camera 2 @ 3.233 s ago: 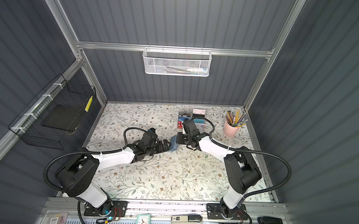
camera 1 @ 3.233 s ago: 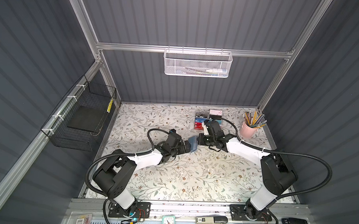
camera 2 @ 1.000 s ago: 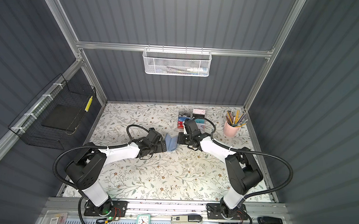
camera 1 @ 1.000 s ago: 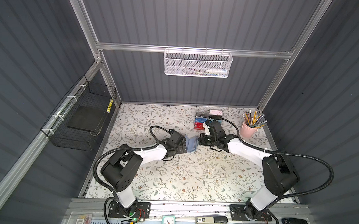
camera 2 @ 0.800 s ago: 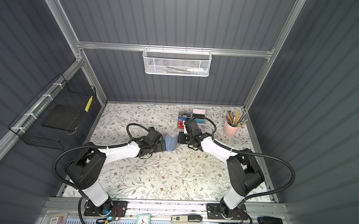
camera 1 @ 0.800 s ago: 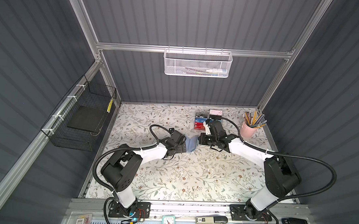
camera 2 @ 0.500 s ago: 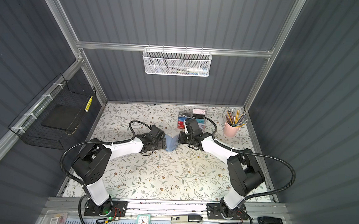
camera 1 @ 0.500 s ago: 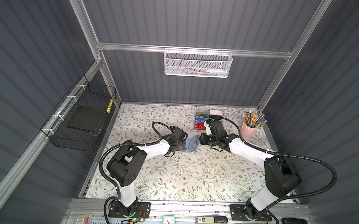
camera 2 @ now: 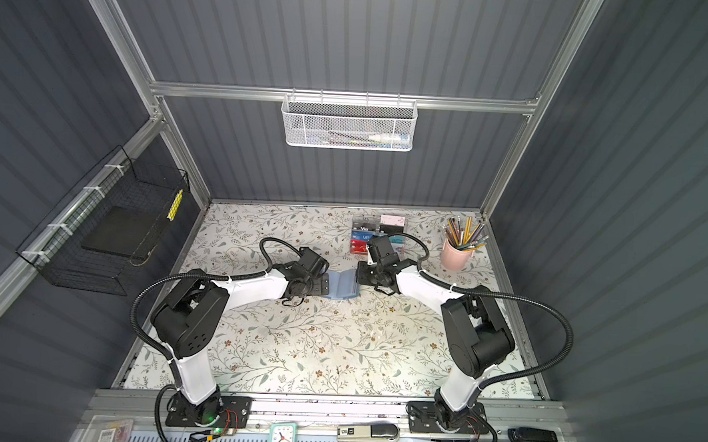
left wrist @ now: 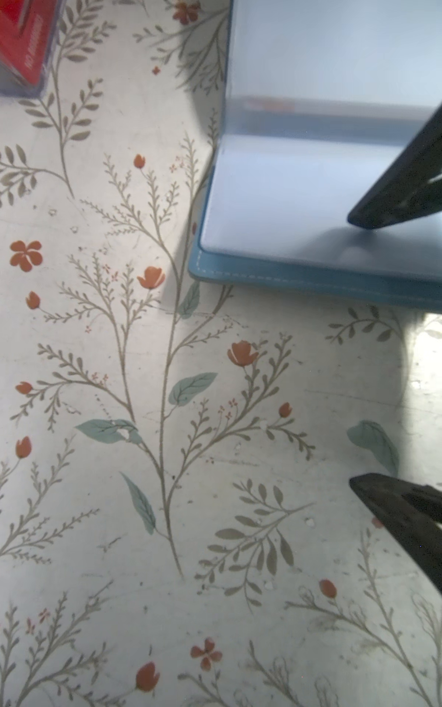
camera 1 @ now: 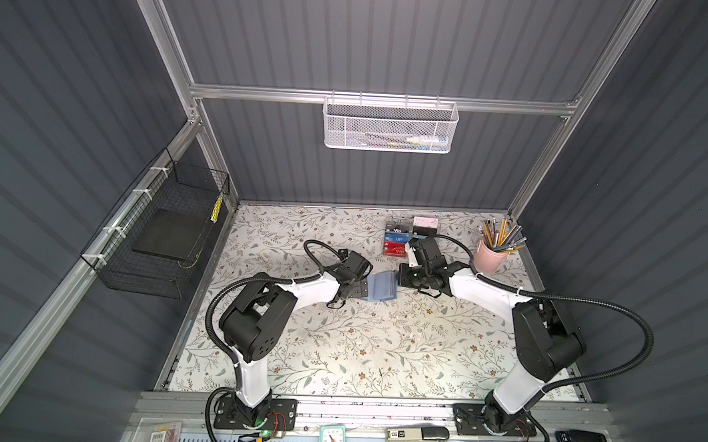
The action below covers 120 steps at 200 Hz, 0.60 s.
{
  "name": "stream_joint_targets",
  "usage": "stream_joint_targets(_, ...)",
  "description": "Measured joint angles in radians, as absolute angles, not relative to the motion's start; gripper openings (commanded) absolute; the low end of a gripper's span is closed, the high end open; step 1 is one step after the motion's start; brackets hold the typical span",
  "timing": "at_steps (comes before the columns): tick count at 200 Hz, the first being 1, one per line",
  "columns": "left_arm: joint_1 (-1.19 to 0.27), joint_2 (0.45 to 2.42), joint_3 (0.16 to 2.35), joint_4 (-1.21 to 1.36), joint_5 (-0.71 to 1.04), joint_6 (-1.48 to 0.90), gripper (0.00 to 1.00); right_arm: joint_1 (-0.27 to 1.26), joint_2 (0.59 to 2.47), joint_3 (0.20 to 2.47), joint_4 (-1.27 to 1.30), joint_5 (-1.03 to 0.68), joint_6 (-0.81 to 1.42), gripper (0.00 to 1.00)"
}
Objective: Take the credit cards out of the card holder
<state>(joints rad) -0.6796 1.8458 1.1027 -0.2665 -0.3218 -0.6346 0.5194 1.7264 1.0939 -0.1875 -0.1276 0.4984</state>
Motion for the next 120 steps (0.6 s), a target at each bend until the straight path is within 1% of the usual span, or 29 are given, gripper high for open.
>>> stream_joint_targets(15, -0.680, 1.846, 1.094, -0.266, -0.322, -0.635, 1.00, 0.519, 1.741, 1.096, -0.190, -0.130, 0.496, 0.28)
stream_joint_targets(34, -0.680, 1.846, 1.082, -0.266, -0.321, -0.635, 1.00, 0.519, 1.754, 1.098, -0.197, -0.132, 0.493, 0.29)
stream_joint_targets(92, -0.680, 1.833, 1.068, -0.263, -0.312, -0.635, 1.00, 0.520, 1.823, 1.142, -0.235, -0.111, 0.477, 0.42)
stream_joint_targets(120, -0.680, 1.825, 1.068, -0.262, -0.299, -0.635, 1.00, 0.525, 1.846, 1.156, -0.259, -0.079, 0.463, 0.46)
